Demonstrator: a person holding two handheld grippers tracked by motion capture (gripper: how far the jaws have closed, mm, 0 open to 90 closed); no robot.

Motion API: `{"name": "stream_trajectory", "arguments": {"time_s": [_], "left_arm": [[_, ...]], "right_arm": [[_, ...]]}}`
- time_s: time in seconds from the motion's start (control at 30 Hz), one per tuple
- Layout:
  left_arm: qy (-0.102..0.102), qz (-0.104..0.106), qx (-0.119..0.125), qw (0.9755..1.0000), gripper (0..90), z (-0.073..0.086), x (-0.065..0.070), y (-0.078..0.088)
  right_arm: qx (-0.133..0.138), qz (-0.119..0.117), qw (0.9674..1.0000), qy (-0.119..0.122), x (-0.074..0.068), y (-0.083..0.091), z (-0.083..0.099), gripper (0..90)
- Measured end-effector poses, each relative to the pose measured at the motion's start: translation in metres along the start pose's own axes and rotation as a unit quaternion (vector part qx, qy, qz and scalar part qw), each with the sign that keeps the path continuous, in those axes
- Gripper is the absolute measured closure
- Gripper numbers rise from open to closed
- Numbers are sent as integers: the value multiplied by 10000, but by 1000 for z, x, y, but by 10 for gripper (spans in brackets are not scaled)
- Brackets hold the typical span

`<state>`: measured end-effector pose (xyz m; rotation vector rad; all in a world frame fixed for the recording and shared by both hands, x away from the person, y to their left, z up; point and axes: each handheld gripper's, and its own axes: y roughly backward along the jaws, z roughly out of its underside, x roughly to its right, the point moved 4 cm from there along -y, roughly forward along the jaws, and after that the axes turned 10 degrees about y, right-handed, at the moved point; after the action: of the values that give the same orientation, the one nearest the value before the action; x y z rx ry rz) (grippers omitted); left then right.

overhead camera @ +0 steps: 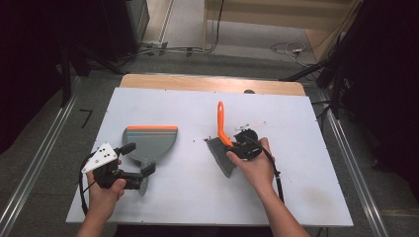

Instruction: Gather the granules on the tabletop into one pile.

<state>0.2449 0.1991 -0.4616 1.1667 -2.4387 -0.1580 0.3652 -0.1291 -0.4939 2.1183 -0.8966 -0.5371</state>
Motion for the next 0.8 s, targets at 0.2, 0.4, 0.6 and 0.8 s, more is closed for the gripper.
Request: {"name": "stream_trajectory", "arguments": {"time_s": [0.2, 0.4, 0.6, 0.8], "left_arm": [[-4, -3, 6, 10000, 0, -1, 0, 0], [0, 11, 28, 10000, 0, -1, 1, 1], [35, 4, 53, 10000, 0, -2, -2, 3], [30, 18, 37, 10000, 0, -1, -2, 2]], "right_arm": [[228, 10, 9997, 25, -15, 10, -13, 678], [315, -65, 9994, 100, -35, 3, -34, 680], [260, -210, 9994, 56, -55, -21, -50, 680], [78, -88, 9998, -179, -43, -40, -52, 678]]}}
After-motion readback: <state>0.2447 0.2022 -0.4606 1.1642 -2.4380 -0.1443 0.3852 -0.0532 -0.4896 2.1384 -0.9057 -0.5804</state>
